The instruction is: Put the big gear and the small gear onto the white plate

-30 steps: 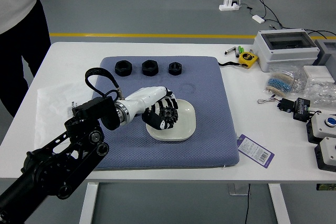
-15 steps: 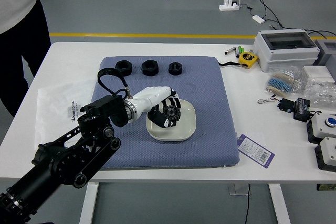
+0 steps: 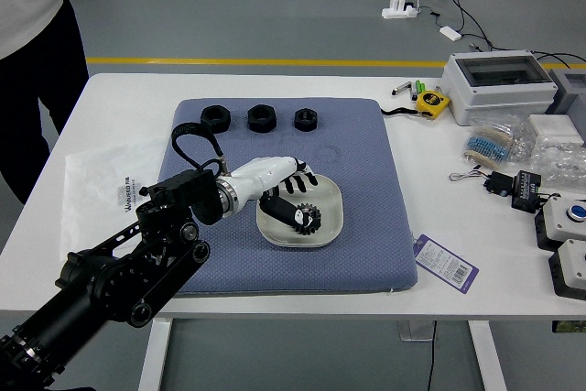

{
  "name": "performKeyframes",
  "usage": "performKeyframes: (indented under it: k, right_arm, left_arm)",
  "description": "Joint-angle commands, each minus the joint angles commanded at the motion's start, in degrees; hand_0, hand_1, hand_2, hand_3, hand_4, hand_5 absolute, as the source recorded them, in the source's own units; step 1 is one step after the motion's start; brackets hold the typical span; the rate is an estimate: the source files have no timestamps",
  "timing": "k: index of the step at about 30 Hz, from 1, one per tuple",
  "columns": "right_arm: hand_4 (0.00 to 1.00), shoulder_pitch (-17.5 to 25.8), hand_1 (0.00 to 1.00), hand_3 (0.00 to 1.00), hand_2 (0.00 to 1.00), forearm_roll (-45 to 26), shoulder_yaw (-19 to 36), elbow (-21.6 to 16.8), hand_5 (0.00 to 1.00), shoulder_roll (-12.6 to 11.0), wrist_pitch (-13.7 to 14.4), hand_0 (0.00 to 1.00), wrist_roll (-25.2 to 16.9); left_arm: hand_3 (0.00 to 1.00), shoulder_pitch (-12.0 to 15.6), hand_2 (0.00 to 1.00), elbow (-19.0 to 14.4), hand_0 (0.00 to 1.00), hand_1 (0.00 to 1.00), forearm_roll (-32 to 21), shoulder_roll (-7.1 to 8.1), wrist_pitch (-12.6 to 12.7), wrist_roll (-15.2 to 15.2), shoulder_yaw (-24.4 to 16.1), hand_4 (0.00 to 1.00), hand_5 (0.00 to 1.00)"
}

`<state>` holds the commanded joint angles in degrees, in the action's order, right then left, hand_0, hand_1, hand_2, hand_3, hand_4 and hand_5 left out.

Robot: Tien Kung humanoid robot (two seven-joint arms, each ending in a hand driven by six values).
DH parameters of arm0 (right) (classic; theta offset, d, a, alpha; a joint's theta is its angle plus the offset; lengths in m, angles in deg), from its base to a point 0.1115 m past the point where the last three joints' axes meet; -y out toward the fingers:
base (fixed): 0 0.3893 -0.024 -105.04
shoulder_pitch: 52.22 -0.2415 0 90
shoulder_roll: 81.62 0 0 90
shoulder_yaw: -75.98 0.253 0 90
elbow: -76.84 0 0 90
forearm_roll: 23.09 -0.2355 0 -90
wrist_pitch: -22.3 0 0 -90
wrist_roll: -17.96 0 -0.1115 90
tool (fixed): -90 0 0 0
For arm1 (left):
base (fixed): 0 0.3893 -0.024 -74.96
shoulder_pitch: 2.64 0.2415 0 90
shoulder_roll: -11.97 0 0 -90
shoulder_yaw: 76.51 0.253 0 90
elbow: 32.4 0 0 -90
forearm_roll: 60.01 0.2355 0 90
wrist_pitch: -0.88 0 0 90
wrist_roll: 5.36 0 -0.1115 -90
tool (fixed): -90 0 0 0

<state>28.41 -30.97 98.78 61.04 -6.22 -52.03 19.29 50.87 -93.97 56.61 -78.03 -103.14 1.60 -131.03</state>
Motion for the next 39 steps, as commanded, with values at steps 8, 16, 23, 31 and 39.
performKeyframes:
  k: [8, 16, 23, 31, 39]
  right_arm:
    - [0.836, 0.42, 0.660, 0.576, 0.730, 0.05, 0.11, 0.02, 0.680, 0.08, 0.07, 0.651, 0.05]
    - [0.836, 0.80, 0.660, 0.576, 0.730, 0.21, 0.22, 0.03, 0.680, 0.16, 0.12, 0.651, 0.12]
    - [0.836, 0.93, 0.660, 0.576, 0.731, 0.13, 0.17, 0.02, 0.680, 0.21, 0.19, 0.651, 0.10]
    - [0.835, 0.98, 0.660, 0.575, 0.732, -0.25, -0.03, 0.01, 0.680, 0.29, 0.23, 0.650, 0.03]
    - [0.835, 0.68, 0.660, 0.575, 0.731, -0.92, -0.38, 0.01, 0.680, 0.24, 0.20, 0.651, -0.21]
  left_arm:
    - [0.748, 0.24, 0.701, -2.65, 0.495, 0.633, 1.26, 1.12, -1.15, -0.04, -2.43, 0.998, 0.453]
    - [0.682, -0.63, 0.674, -1.20, 0.486, 0.616, 2.60, 3.97, -2.36, 0.05, -6.51, 0.998, 0.249]
    - [0.640, -1.00, 0.641, 2.35, 0.484, 0.610, 5.57, 5.07, -2.19, -1.32, -7.90, 0.979, 0.114]
    - [0.653, -0.78, 0.640, 2.22, 0.479, 0.610, 6.94, 5.25, -2.93, -2.05, -6.83, 0.905, 0.002]
    - [0.644, -1.47, 0.632, 3.85, 0.478, 0.605, 7.11, 4.80, -2.37, -2.33, -5.72, 0.899, 0.002]
